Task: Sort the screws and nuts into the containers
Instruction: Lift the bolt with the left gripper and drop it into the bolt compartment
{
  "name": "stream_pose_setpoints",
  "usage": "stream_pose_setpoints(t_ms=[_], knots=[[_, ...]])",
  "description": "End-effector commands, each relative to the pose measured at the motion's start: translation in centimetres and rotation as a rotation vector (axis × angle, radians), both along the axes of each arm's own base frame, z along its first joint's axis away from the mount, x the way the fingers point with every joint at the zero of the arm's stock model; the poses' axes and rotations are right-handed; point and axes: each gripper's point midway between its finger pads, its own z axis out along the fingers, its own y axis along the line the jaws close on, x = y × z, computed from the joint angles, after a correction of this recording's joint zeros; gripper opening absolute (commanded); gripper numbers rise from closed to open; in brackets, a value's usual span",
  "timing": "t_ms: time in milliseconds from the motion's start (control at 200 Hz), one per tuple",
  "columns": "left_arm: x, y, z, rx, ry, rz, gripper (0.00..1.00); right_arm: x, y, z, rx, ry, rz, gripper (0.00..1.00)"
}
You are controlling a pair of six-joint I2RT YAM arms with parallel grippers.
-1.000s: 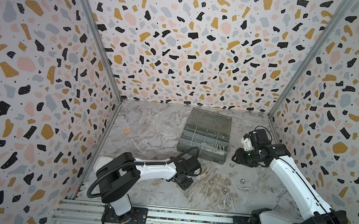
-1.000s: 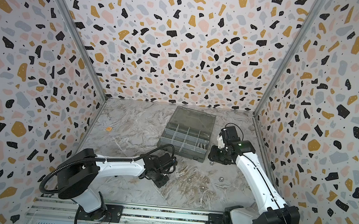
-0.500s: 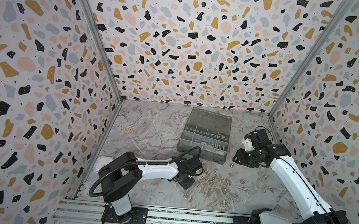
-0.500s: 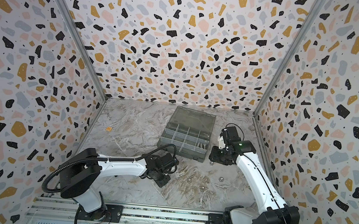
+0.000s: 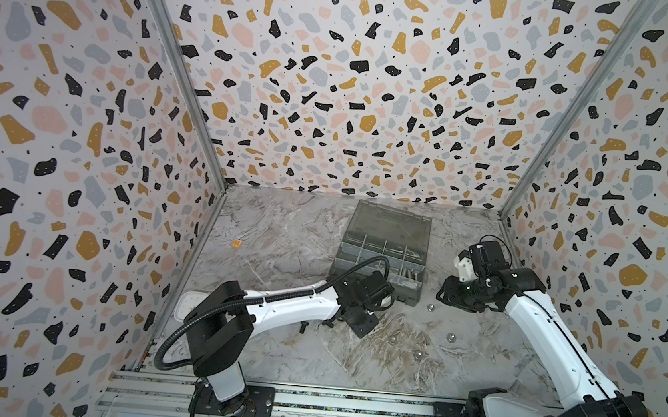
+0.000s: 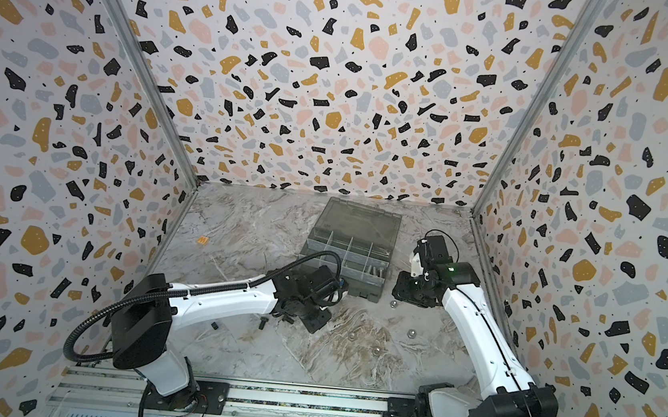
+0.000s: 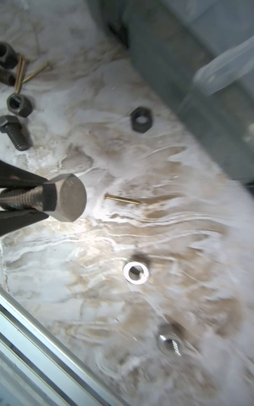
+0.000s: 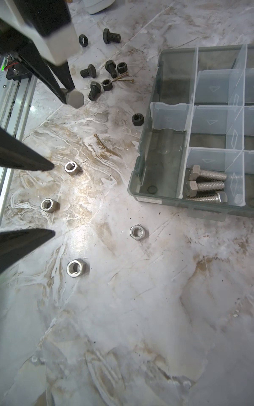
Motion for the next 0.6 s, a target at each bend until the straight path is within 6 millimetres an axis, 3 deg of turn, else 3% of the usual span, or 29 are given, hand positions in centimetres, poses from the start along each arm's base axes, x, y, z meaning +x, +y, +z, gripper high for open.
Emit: stream_pose_setpoints(t_ms=[0, 365, 596], knots=[[2.5, -1.2, 2.1, -0.002, -0.069, -0.026, 0.02, -0.2, -0.6, 1.4, 0.005, -0.036, -0.014, 0.46], [11.3, -6.8, 3.6, -0.100, -0.020, -0.034, 0.03, 1.6, -1.7, 2.4, 0.037, -0.066, -0.073, 0.46], [12.8, -9.8, 3.5, -0.180, 0.007, -0.039, 0.03, 3.3, -2.0, 2.6, 0.043, -0.069, -0.091, 0.46]])
